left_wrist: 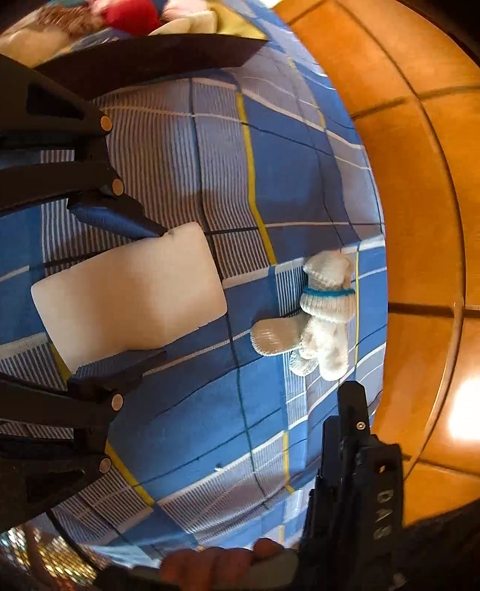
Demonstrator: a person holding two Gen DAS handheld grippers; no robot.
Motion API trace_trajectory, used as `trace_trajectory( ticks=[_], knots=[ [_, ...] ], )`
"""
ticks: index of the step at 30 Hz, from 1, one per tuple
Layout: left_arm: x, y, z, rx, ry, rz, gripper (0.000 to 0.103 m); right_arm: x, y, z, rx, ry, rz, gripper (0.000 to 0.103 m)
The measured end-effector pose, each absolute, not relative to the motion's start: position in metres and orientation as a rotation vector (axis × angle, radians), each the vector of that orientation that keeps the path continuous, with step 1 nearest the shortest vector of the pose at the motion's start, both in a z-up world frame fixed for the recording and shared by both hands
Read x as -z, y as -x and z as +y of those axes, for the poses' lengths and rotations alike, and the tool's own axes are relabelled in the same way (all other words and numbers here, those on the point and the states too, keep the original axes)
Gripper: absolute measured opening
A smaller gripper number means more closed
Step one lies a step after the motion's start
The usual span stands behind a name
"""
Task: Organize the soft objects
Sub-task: 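Grasp the white knit sock bunny with the right tool while the left tool holds the block, then carry the white foam block into the gold tray and open the left tool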
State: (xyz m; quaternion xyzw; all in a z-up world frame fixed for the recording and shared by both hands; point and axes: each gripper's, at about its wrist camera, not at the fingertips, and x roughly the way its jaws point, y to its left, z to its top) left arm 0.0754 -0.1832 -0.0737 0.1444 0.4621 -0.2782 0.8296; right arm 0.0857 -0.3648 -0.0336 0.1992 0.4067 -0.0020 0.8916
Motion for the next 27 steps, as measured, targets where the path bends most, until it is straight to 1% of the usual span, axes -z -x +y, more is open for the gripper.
trace_trajectory(
  ticks=[5,8,12,18,19,22,25,27],
  knots=[
    [0.076,-0.082,-0.178,0.606,-0.257,0.995,0.059,0.021,-0.106,-0.342,-0.069,-0.244,0.840,0.043],
    [0.076,-0.079,-0.178,0.601,-0.241,0.993,0.059,0.020,-0.125,-0.323,-0.141,-0.110,0.888,0.043],
    [0.078,-0.082,-0.178,0.598,-0.225,0.998,0.060,0.035,-0.155,-0.303,-0.149,0.036,0.971,0.043],
    [0.079,-0.081,-0.178,0.595,-0.215,0.997,0.060,0.064,-0.179,-0.290,-0.159,0.118,1.033,0.043],
    [0.079,-0.081,-0.178,0.594,-0.214,0.996,0.060,0.067,-0.179,-0.291,-0.151,0.129,1.042,0.036],
    [0.079,-0.081,-0.178,0.592,-0.211,0.994,0.060,0.069,-0.172,-0.291,-0.133,0.145,1.032,0.030],
    [0.079,-0.081,-0.177,0.595,-0.208,0.996,0.060,0.060,-0.157,-0.297,-0.091,0.133,1.016,0.029],
    [0.079,-0.081,-0.177,0.594,-0.208,0.994,0.061,0.049,-0.142,-0.306,-0.078,0.077,0.998,0.029]
  ],
)
